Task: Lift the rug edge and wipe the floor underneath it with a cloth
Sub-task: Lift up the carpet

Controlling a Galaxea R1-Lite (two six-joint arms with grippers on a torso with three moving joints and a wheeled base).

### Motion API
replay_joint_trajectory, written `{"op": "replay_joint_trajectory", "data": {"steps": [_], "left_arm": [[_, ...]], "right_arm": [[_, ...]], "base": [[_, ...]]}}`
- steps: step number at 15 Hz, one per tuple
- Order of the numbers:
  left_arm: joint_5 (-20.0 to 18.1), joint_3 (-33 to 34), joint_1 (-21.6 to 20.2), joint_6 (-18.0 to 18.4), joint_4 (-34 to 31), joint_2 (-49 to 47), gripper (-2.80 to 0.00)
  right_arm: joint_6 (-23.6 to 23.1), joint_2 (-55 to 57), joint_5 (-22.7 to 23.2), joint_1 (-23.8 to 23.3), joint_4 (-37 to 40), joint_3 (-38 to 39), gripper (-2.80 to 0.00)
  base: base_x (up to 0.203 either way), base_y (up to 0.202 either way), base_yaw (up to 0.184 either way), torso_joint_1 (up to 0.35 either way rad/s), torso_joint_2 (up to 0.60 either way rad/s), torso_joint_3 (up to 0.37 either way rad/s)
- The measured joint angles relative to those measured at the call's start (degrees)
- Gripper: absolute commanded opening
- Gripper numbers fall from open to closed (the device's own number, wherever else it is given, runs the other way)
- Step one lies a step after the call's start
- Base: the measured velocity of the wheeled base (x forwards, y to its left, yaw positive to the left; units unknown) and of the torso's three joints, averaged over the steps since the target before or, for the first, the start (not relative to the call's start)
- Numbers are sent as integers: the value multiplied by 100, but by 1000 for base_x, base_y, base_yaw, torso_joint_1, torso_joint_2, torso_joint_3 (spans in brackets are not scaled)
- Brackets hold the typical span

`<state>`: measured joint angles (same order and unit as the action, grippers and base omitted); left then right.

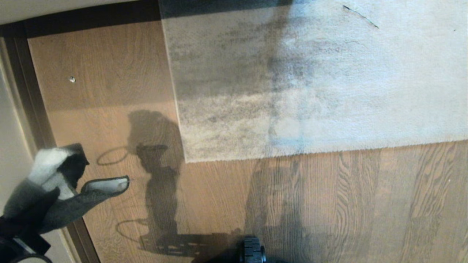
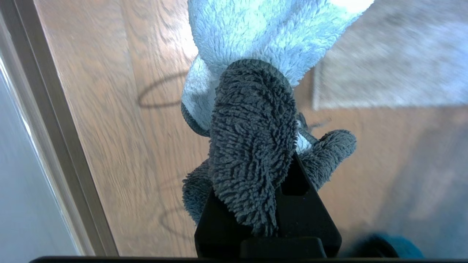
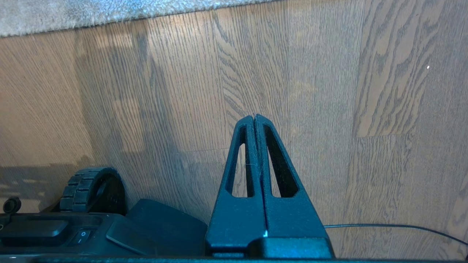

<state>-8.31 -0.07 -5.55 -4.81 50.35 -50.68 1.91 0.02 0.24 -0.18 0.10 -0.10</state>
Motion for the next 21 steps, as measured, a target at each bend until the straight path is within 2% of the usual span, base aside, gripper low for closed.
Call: {"op": "replay_joint_trajectory", "data": {"steps": [5, 11, 14, 16, 19, 21], "left_arm": [[33, 2, 512, 2, -2026, 1839, -280], [85, 0, 537, 16, -3982, 3584, -280], [576, -4, 542, 23, -4544, 4178, -280], [831, -4, 553, 44, -4702, 4503, -280], [847, 0, 563, 423, -4976, 4897, -280], [849, 0, 565, 474, -4975, 5005, -280]], "right_arm": [[-1, 0, 0, 0, 0, 0, -280], [-1, 0, 0, 0, 0, 0, -280], [1, 0, 0, 0, 0, 0, -280], [1, 0, -3, 0, -2, 0, -280], [-1, 0, -2, 0, -2, 0, -280], [-1, 0, -1, 0, 0, 0, -280]], "base": [[0, 0, 0, 0, 0, 0], [0, 0, 0, 0, 0, 0], [0, 0, 0, 0, 0, 0], [0, 0, 0, 0, 0, 0], [0, 0, 0, 0, 0, 0], [0, 0, 0, 0, 0, 0]]}}
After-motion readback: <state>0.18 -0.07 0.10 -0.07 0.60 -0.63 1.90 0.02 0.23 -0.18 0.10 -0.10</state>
